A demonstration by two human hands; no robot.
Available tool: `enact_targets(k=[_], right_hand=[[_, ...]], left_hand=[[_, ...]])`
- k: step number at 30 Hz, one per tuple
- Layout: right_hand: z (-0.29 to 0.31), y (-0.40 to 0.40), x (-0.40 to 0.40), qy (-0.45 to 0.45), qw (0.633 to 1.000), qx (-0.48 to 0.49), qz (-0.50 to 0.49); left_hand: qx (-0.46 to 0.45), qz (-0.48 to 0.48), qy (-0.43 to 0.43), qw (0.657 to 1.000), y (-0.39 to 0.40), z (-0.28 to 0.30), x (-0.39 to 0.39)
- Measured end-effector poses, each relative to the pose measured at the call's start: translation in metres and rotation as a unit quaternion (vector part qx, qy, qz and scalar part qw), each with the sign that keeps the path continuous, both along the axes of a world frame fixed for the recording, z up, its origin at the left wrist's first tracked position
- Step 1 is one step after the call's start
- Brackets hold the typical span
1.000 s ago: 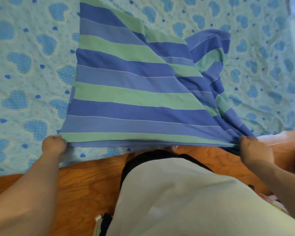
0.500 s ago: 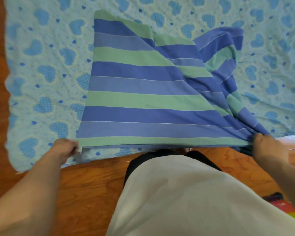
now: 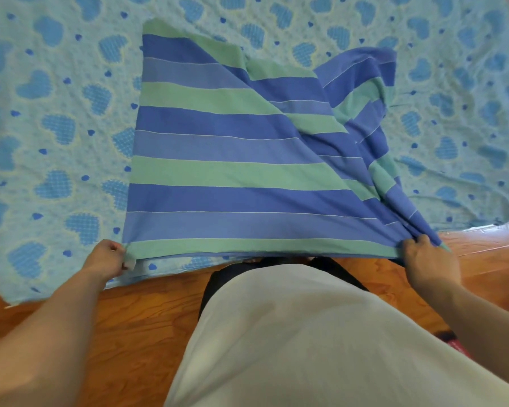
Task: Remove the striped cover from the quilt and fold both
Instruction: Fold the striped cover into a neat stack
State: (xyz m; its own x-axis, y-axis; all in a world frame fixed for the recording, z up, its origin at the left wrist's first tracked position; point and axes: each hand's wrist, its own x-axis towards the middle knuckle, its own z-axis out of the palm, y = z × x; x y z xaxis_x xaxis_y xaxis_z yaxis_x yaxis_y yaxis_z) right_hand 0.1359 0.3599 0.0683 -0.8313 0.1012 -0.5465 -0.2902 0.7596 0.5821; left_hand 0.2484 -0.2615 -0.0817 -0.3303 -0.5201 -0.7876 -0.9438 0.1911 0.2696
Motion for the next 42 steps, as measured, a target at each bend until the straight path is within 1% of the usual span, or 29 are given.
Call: enact_targets(k=[4,7,9,13,15,17,19,20,22,24,25,27,31,32,34,37,38,40,42], right_hand=[[-0.007,-0.005,0.003,-0.013,1.000,0.002,0.006],[-0.014,-0.008,0.009,-0.017,1.000,0.002,0.007],[-0.017,-0.009,0.014,-0.021,1.000,0.010,0.016],[-0.020,-0.011,0.016,-0.023,0.999,0.011,0.022],[-0.020,-0.013,0.016,-0.018,1.000,0.005,0.019],[-0.021,-0.016,0.015,-0.014,1.000,-0.002,0.014],[-0.019,-0.018,0.015,-0.010,1.000,-0.009,0.004],[-0.018,-0.018,0.015,-0.007,1.000,-0.012,0.000],[-0.016,-0.017,0.016,-0.002,1.000,-0.014,-0.015],[-0.014,-0.015,0.016,0.005,0.999,-0.016,-0.029],[-0.013,-0.014,0.017,0.006,0.999,-0.018,-0.031],[-0.013,-0.012,0.017,0.006,0.999,-0.018,-0.028],[-0.015,-0.012,0.019,0.006,0.999,-0.030,-0.041],[-0.017,-0.012,0.019,0.008,0.998,-0.034,-0.044],[-0.017,-0.008,0.017,0.010,0.998,-0.039,-0.051],[-0.006,0.010,0.006,0.023,0.997,-0.048,-0.047],[0.000,0.017,-0.003,0.036,0.997,-0.056,-0.034],[0.013,0.030,-0.029,0.083,0.993,-0.083,-0.002],[0.028,0.041,-0.059,0.150,0.981,-0.122,0.026]], left_hand=[[0.028,0.063,-0.025,0.997,0.010,-0.003,-0.003],[0.012,0.054,-0.040,0.998,0.013,-0.007,-0.001],[0.025,0.061,-0.036,0.997,0.013,-0.012,0.000],[0.075,0.121,-0.015,0.990,0.010,-0.021,0.001],[0.074,0.136,-0.011,0.988,0.012,-0.026,0.000],[0.026,0.095,-0.033,0.995,0.015,-0.029,-0.001],[-0.015,0.027,-0.067,0.997,0.018,-0.032,-0.001],[-0.025,0.005,-0.090,0.996,0.019,-0.031,-0.002],[-0.088,-0.042,-0.101,0.990,0.015,-0.033,-0.003],[-0.128,-0.079,-0.126,0.981,0.013,-0.038,-0.005],[-0.138,-0.076,-0.122,0.980,0.013,-0.039,-0.005],[-0.128,-0.069,-0.094,0.985,0.015,-0.045,-0.006],[-0.095,-0.103,-0.100,0.985,0.019,-0.048,-0.010],[-0.093,-0.096,-0.106,0.985,0.017,-0.048,-0.010],[-0.094,-0.040,-0.106,0.989,0.013,-0.044,-0.010],[-0.072,0.068,-0.052,0.994,0.011,-0.029,-0.013],[-0.051,0.124,-0.029,0.991,0.013,-0.018,-0.017],[-0.043,0.216,0.045,0.974,0.018,0.011,-0.028],[-0.021,0.303,0.126,0.944,0.024,0.044,-0.048]])
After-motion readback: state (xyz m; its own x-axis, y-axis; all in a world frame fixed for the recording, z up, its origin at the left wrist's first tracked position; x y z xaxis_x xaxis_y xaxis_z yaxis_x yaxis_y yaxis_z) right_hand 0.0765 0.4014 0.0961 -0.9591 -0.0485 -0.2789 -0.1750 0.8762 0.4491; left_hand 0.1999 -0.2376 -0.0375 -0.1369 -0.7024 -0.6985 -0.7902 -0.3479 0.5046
